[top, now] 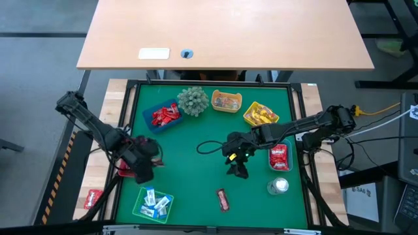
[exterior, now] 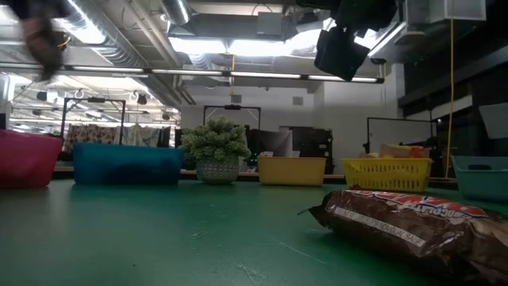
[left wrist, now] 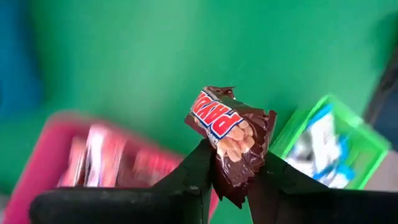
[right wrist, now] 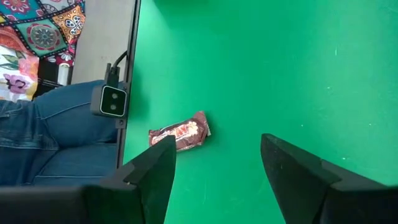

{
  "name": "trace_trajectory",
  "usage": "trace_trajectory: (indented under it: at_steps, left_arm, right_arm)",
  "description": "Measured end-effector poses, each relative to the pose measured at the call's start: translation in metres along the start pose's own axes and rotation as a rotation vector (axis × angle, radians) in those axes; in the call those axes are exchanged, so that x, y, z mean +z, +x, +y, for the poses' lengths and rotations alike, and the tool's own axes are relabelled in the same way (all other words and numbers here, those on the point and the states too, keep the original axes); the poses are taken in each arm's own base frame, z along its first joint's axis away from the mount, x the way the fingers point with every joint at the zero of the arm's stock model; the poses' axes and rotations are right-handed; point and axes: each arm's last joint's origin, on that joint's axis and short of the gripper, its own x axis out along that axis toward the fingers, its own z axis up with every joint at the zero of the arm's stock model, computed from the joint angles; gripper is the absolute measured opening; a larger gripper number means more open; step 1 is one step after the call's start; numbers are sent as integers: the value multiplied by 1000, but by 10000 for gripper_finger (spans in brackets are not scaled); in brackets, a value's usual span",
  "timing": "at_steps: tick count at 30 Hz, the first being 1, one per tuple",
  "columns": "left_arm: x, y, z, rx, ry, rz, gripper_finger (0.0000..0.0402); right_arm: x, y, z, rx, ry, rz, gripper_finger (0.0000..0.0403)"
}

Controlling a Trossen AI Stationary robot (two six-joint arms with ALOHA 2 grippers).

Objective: Sort candy
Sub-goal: Put the brown chocolate into the red bin

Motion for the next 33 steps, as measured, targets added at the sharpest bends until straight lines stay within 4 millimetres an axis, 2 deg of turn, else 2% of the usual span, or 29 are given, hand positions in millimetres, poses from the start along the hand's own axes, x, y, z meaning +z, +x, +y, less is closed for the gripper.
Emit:
trace_trajectory:
  at_steps: [5, 9, 15, 33]
  left_arm:
    - [-19, -4, 13, 136, -200, 220, 64]
    - [-28, -7, 20, 242, -314, 300, 64]
    - [-33, -10, 25, 320, -343, 294, 64]
    - [-31, -9, 25, 348, -364, 244, 64]
  right_arm:
    - [0, 0, 0, -1, -33, 0, 233]
    - [0, 0, 0, -1, -79, -1, 233]
    - [0, 0, 0, -1, -129, -1, 233]
    - [0, 0, 0, -1, -133, -1, 233]
